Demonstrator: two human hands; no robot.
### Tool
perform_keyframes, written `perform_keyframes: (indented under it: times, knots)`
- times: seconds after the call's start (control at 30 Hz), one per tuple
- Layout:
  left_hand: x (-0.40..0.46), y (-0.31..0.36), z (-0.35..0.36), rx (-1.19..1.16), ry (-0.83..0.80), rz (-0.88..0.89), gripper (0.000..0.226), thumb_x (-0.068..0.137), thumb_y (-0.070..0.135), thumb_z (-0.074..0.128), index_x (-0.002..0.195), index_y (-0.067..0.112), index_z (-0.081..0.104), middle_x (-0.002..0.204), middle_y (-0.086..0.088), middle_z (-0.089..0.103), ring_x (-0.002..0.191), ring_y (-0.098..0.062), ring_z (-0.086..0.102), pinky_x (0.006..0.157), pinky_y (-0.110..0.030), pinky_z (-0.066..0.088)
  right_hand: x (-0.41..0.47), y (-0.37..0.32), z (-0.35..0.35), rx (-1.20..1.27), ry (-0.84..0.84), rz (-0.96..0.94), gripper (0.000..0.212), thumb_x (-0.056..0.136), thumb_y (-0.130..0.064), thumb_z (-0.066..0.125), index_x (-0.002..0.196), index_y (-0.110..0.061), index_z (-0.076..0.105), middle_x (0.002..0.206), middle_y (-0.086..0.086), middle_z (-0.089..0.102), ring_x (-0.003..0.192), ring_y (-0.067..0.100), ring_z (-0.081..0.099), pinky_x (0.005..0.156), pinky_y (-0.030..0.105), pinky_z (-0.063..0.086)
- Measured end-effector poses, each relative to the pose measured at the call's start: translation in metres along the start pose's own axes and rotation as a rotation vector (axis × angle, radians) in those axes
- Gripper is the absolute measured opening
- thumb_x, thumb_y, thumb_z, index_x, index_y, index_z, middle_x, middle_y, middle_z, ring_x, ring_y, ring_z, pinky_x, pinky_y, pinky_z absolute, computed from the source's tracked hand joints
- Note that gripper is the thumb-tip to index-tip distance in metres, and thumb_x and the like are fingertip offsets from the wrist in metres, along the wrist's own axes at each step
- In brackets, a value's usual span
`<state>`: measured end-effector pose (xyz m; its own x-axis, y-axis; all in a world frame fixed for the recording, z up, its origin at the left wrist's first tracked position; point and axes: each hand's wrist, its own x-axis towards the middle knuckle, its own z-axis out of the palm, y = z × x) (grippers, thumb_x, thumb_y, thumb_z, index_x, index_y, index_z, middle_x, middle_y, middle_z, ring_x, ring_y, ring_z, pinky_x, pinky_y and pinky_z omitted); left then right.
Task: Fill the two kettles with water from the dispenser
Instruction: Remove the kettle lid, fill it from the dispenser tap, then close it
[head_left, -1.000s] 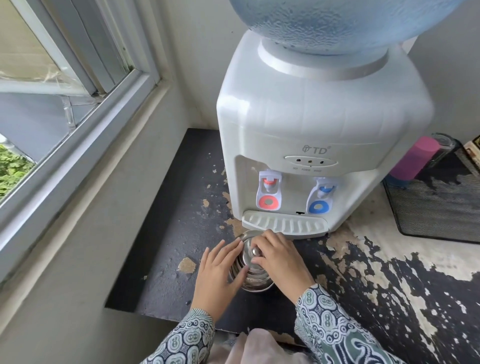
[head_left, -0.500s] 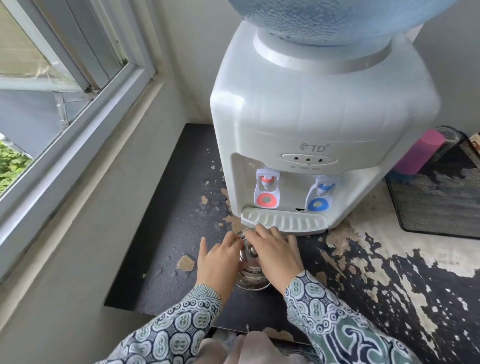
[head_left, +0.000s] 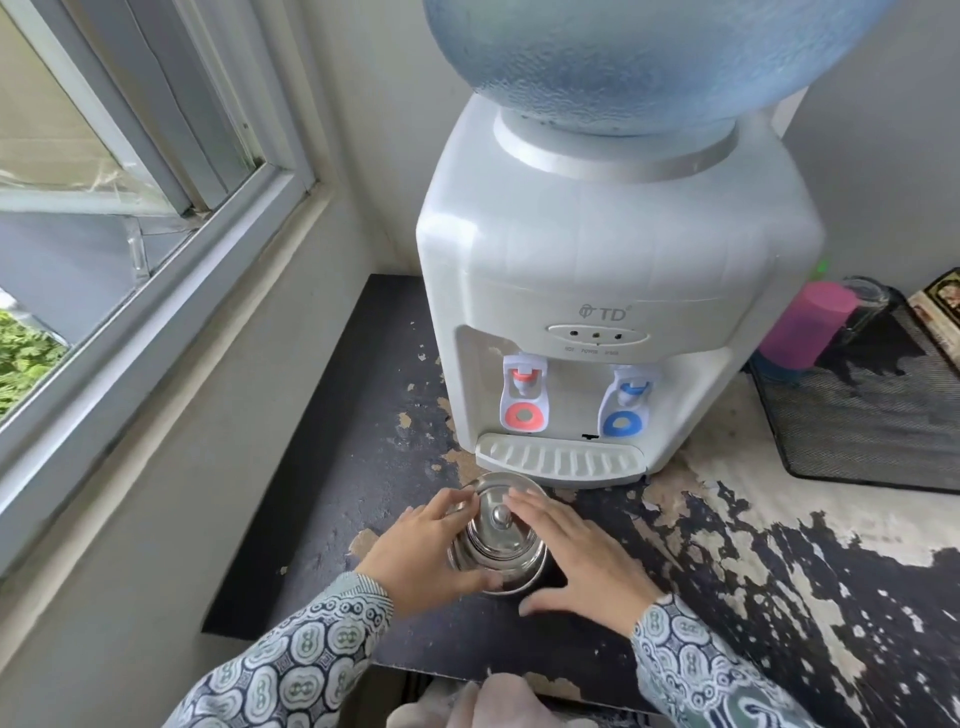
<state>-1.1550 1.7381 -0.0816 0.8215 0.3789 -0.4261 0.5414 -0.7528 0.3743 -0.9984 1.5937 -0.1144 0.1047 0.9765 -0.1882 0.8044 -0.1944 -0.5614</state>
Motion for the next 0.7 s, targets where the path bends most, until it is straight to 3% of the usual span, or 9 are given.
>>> perform_keyframes:
  times: [0.1, 0.2, 0.27, 0.37, 0.47, 0.6, 0.7]
  knots:
    - [0.002, -0.007, -0.003, -0.053, -0.077, 0.049, 0.111, 0.059, 0.068, 0.069, 0.147, 0.024, 0.017, 0.148, 0.016, 0.016, 0.133, -0.011, 0.032, 0.114, -0.039, 0.028, 0.005, 0.004, -0.003, 0.01, 0.11, -0.015, 0.094, 0.057, -0.07, 0.061, 0.139, -0.039, 0.026, 0.142, -0.033, 0.014, 0.133, -0.009, 0.021, 0.109, 0.03, 0.028]
    - [0.004, -0.011, -0.002, -0.092, -0.048, 0.076, 0.109, 0.058, 0.058, 0.076, 0.146, 0.023, 0.022, 0.145, 0.015, 0.022, 0.131, -0.01, 0.035, 0.113, -0.034, 0.031, 0.009, 0.005, -0.01, 0.07, 0.21, 0.011, 0.075, 0.061, -0.078, 0.048, 0.124, -0.037, 0.051, 0.135, -0.027, 0.044, 0.122, -0.005, 0.042, 0.103, 0.033, 0.037]
    - [0.006, -0.011, -0.001, -0.103, -0.016, 0.075, 0.104, 0.059, 0.054, 0.077, 0.144, 0.024, 0.027, 0.143, 0.016, 0.026, 0.128, -0.009, 0.038, 0.111, -0.033, 0.034, 0.013, 0.006, -0.014, 0.084, 0.264, 0.009, 0.066, 0.065, -0.074, 0.048, 0.115, -0.033, 0.059, 0.126, -0.019, 0.058, 0.114, -0.002, 0.051, 0.1, 0.034, 0.041]
    - [0.007, -0.012, 0.0, -0.099, 0.013, 0.098, 0.102, 0.06, 0.056, 0.076, 0.144, 0.022, 0.029, 0.142, 0.016, 0.028, 0.127, -0.008, 0.04, 0.11, -0.033, 0.035, 0.012, 0.011, -0.014, 0.078, 0.151, -0.036, 0.082, 0.055, -0.071, 0.063, 0.127, -0.035, 0.049, 0.136, -0.018, 0.049, 0.121, -0.008, 0.037, 0.105, 0.024, 0.028]
    - [0.005, -0.014, 0.003, -0.055, 0.019, 0.132, 0.101, 0.063, 0.059, 0.069, 0.145, 0.022, 0.025, 0.145, 0.013, 0.027, 0.129, -0.009, 0.038, 0.11, -0.03, 0.034, 0.004, 0.017, -0.004, -0.035, 0.039, -0.079, 0.102, 0.052, -0.075, 0.06, 0.14, -0.036, 0.026, 0.149, -0.024, 0.024, 0.133, -0.009, 0.019, 0.106, 0.022, 0.022]
    - [0.003, -0.016, 0.006, -0.027, 0.041, 0.159, 0.103, 0.062, 0.063, 0.066, 0.145, 0.021, 0.023, 0.146, 0.011, 0.026, 0.13, -0.01, 0.037, 0.11, -0.03, 0.034, 0.005, 0.011, -0.006, -0.011, 0.175, -0.074, 0.089, 0.055, -0.07, 0.06, 0.133, -0.031, 0.044, 0.141, -0.02, 0.041, 0.127, 0.002, 0.041, 0.101, 0.032, 0.038]
    - [0.005, -0.014, 0.004, -0.061, 0.055, 0.147, 0.098, 0.064, 0.06, 0.069, 0.144, 0.02, 0.029, 0.143, 0.012, 0.03, 0.126, -0.008, 0.041, 0.109, -0.031, 0.036, 0.008, 0.008, -0.012, 0.025, 0.2, -0.068, 0.082, 0.055, -0.074, 0.055, 0.125, -0.031, 0.054, 0.133, -0.018, 0.052, 0.118, 0.001, 0.048, 0.097, 0.03, 0.039]
